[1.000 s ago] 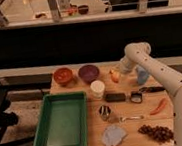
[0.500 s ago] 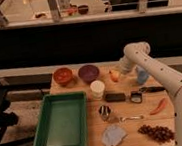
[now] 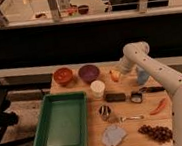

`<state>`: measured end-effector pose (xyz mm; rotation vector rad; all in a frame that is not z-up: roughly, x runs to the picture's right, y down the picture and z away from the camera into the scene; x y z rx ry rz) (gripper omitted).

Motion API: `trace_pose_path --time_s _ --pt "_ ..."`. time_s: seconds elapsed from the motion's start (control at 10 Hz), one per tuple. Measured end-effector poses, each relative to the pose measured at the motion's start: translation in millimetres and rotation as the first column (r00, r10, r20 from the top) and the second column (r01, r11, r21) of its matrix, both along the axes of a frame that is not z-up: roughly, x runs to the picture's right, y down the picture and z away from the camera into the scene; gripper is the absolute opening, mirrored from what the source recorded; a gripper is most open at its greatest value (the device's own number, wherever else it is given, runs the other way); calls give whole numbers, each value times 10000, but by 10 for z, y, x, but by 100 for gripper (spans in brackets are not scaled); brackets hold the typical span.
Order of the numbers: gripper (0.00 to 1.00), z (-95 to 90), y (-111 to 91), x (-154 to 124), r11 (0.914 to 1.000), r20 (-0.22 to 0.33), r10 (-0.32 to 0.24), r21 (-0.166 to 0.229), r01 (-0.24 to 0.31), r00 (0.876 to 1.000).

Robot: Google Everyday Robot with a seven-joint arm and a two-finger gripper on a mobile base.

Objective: Place apple in table surface

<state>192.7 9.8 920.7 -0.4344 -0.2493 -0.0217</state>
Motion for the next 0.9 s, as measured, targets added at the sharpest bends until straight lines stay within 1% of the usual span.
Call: trace_pose_path --time_s 0.3,0.6,0.8,0.9 --pt "80 46 8 55 10000 -132 -25 -17 25 9999" --pt "80 123 31 75 9999 -239 -72 -118 69 9997" --pt "80 154 57 130 9998 -329 5 -185 -11 9995" --pt "80 131 69 155 9997 -372 77 -216 -85 9993"
